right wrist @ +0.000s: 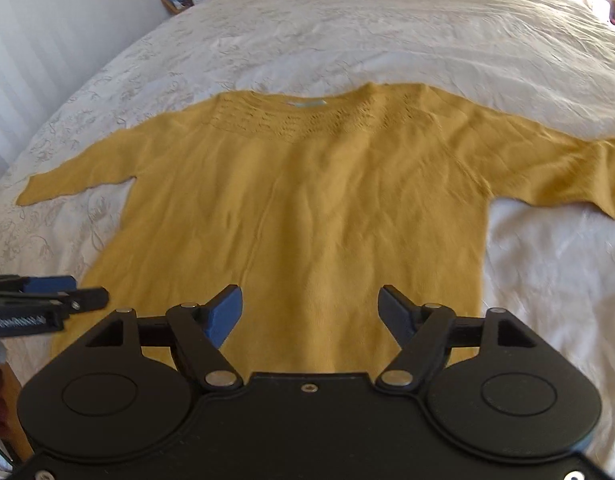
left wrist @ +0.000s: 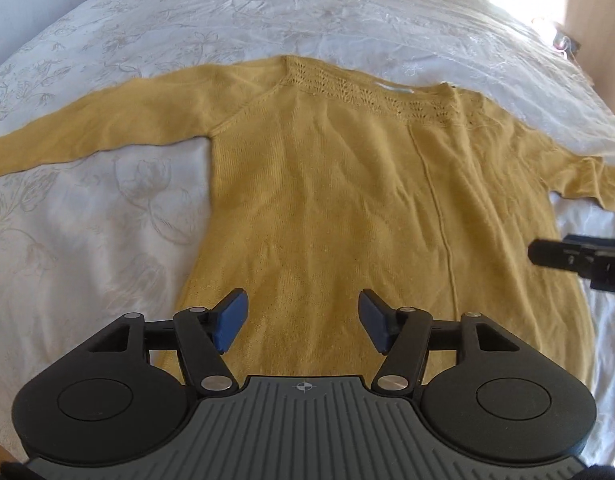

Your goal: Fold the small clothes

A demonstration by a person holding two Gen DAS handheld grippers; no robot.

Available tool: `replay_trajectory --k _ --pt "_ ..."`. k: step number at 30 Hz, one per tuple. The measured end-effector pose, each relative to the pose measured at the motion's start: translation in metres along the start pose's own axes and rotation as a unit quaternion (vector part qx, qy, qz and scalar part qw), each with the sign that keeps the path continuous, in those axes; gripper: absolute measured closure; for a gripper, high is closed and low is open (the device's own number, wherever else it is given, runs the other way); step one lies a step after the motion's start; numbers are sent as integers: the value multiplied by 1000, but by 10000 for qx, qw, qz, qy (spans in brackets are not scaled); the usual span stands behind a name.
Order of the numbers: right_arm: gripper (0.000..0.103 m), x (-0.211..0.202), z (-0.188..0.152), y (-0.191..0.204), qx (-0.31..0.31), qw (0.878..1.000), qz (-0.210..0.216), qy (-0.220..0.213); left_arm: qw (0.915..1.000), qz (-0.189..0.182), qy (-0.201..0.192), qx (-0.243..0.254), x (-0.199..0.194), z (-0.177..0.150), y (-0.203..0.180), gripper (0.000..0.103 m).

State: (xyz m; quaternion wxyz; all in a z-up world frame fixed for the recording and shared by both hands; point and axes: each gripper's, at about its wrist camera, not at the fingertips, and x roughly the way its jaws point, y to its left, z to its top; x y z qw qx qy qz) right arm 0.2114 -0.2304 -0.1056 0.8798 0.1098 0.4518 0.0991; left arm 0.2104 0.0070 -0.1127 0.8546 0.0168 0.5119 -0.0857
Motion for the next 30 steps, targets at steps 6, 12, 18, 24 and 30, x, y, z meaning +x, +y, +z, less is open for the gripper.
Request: replay_trajectory --k 6,12,18,24,30 --pt "26 40 21 9 -169 9978 632 145 9961 220 838 -161 44 -17 10 41" --pt "26 80 20 -19 -77 9970 333 697 9955 254 879 -239 40 -18 11 40" --pt "31 67 21 -64 41 9967 -318 739 9967 191 623 -476 18 4 4 40" --pt "27 34 23 -88 318 9979 -341 452 9994 -31 184 -288 28 54 -43 37" --pt "26 -8 42 -133 570 9955 -753 -10 9996 -140 168 196 74 88 -100 33"
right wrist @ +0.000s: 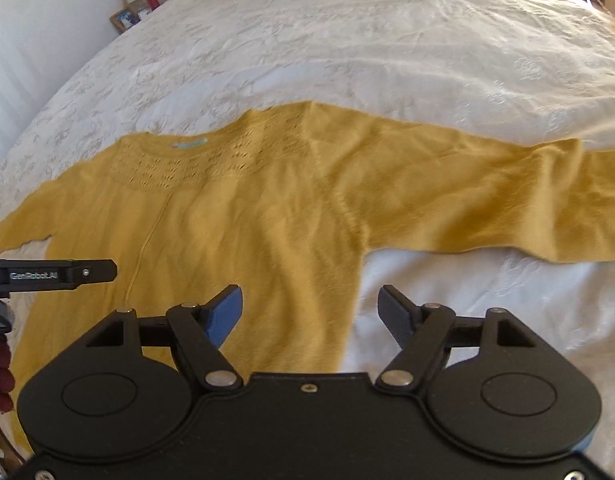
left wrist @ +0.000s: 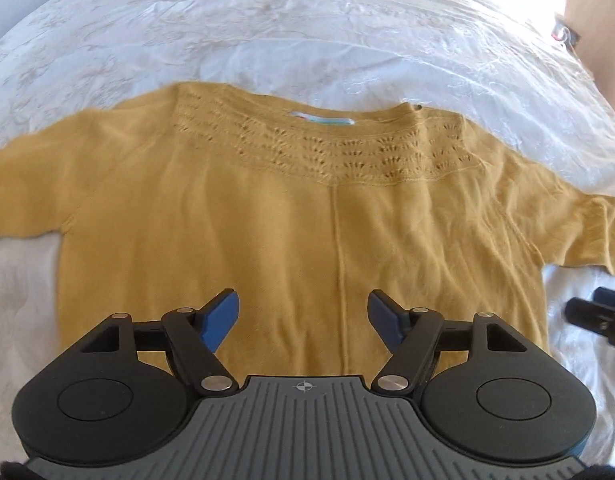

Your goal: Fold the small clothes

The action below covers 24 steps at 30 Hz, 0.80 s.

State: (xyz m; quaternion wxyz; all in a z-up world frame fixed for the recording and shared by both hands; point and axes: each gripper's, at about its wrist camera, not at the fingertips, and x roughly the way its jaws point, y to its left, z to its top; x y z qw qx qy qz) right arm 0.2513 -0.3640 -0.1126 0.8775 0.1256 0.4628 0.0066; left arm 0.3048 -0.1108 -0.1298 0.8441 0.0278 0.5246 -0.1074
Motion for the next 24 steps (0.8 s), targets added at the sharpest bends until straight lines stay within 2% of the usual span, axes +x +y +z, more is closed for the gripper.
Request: replay_trajectory --k 3,7,10,14,19,24 --pt "26 -16 13 -33 191 9993 -290 -165 9993 78 179 304 25 8 -19 33" --pt "25 -33 28 -77 330 9965 -712 -304 9959 340 406 733 54 8 -34 21" --pt "25 -45 38 -105 357 9934 -1006 -410 9954 267 511 762 62 9 -34 12" --pt "20 -61 50 -144 351 9879 -1412 -541 9958 90 595 687 61 12 -25 11" --pt "20 -71 60 -194 405 9779 -1982 -535 9970 -138 605 464 45 12 -19 11" --pt "18 -67 56 -231 544 9736 -2189 -347 9980 -319 420 356 14 -2 -22 11"
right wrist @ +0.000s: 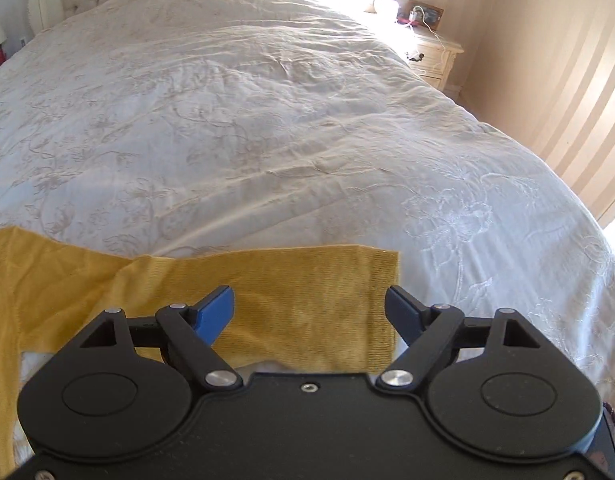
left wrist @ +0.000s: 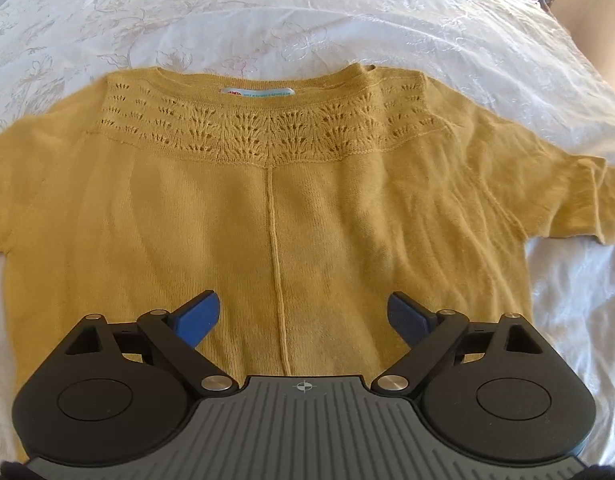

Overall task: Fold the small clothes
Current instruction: 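Move the right tool to the sleeve cuff and close on it, then lift the sleeve with the right tool, lay it across the chest, open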

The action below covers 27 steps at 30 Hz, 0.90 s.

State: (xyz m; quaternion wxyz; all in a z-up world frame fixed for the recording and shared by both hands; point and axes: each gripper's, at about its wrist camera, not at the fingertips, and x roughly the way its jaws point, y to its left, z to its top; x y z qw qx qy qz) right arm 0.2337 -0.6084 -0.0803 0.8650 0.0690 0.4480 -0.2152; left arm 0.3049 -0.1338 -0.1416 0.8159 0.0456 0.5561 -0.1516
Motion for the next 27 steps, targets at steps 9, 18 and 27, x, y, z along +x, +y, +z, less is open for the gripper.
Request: replay_trajectory --k 9,18,27 --pt "10 41 -12 -15 418 9982 87 412 9999 47 -144 67 -48 -32 5 11" --pt "87 13 10 6 492 9967 602 246 9988 148 -233 -414 -81 -58 30 11" --pt "87 -67 61 95 515 9754 2096 -443 9981 -38 -530 -315 -95 -57 50 11"
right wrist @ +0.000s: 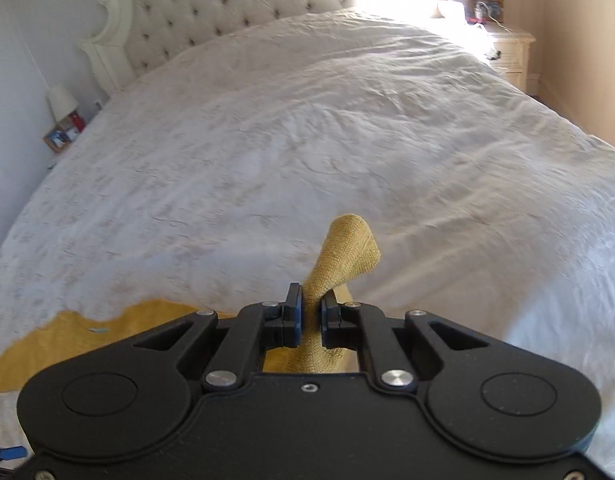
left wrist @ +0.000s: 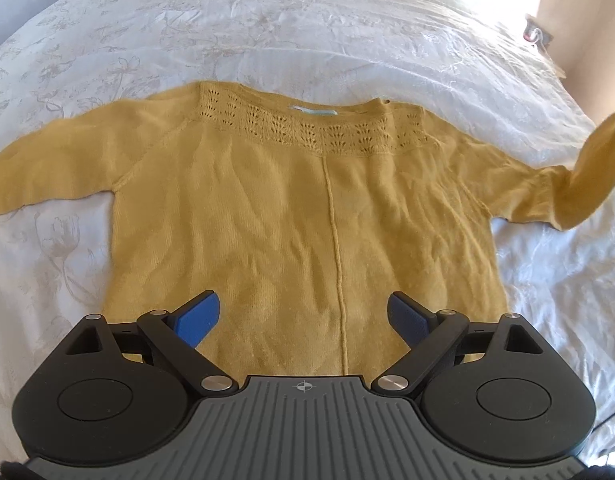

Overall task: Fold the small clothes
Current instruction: 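Lift the sleeve with the right tool, lay it across the chest, open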

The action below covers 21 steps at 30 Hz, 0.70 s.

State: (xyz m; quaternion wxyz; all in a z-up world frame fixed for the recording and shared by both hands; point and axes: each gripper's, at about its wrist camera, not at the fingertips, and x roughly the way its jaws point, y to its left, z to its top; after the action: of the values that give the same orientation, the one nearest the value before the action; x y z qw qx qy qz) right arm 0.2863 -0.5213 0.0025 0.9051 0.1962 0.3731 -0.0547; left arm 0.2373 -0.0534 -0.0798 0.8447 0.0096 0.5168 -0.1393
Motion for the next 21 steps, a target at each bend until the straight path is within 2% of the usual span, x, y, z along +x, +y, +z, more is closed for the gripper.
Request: replay_trajectory --k 4,9,15,21 --pt "87 3 10 60 8 9985 536 -52 9998 -103 -144 32 -4 2 17 11" --pt "87 22 4 143 -299 9950 953 74 9998 -98 -194 2 -10 -1 52 11" --pt "87 67 -29 234 -498 9881 1374 480 9999 -6 -163 -48 -17 -4 106 11" --pt "84 113 -79 313 -764 9808 1514 957 9996 137 -110 -216 -25 -8 166 11"
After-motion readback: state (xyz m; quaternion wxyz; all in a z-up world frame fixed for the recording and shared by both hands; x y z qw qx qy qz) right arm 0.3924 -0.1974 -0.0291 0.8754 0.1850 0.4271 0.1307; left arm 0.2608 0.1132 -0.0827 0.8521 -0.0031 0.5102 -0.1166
